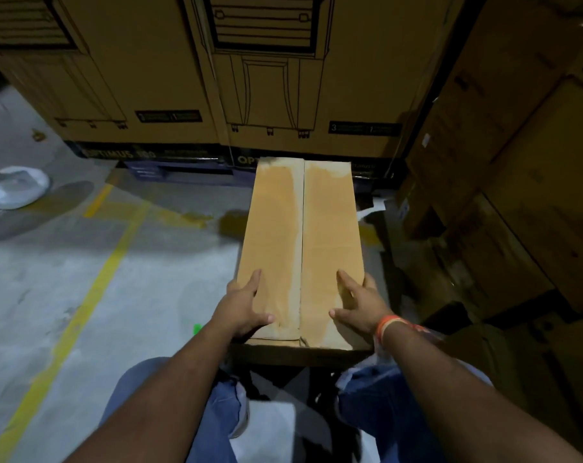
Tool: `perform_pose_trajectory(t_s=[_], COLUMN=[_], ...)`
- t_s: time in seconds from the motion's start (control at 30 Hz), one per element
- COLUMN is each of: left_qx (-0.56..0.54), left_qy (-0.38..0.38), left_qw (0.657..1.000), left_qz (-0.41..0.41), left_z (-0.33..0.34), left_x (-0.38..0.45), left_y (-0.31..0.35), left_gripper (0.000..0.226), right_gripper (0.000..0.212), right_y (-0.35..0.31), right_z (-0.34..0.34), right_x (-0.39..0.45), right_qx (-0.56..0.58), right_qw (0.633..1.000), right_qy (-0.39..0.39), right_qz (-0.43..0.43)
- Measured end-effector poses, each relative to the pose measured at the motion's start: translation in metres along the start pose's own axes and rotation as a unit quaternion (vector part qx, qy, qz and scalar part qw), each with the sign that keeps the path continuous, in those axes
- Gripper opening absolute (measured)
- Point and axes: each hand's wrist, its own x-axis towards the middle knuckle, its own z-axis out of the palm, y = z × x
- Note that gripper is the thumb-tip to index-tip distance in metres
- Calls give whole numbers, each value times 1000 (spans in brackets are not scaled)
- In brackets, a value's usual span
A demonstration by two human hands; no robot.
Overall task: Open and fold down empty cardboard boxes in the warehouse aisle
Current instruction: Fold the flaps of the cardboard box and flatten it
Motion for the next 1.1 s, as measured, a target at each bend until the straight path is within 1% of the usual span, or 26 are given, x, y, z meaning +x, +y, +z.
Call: perform_pose_trajectory(t_s=[0.1, 0.2, 0.3, 0.37, 0.43, 0.53, 0.6, 0.7, 0.83, 1.1], left_qx=[2, 1, -3, -13, -41, -140, -170, -146, -119, -139], left_qy=[-24, -37, -33, -38, -33, 20, 36, 42, 42, 54], left_qw=[1000, 999, 999, 999, 998, 990, 985, 988, 991, 989], left_qz=[0, -1, -4, -13, -18, -8, -15, -25, -31, -13], left_z=[12, 19, 25, 25, 22, 13, 9, 7, 5, 7], left_x=[7, 13, 16, 17, 21, 29, 31, 30, 31, 31], left_y=[-2, 1, 8, 10, 8, 1, -3, -7, -10, -6], left_gripper=[121, 122, 125, 127, 130, 140, 144, 146, 144, 144], right_gripper=[106, 111, 113, 114, 111, 103, 102, 103, 103, 101], right_y=[3, 4, -5, -7, -2, 5, 4, -4, -10, -10], right_z=[14, 12, 8, 9, 10, 5, 4, 9, 11, -5], right_x=[8, 15, 16, 15, 15, 22, 27, 30, 30, 20], right_qx=[-6, -35, -73, -83, -75, 11, 30, -3, -30, 27], right_qw=[999, 995, 990, 990, 994, 997, 997, 999, 999, 999], right_qy=[14, 3, -2, 6, 25, 43, 39, 30, 23, 5], right_qz=[47, 95, 121, 109, 75, 58, 54, 38, 30, 24])
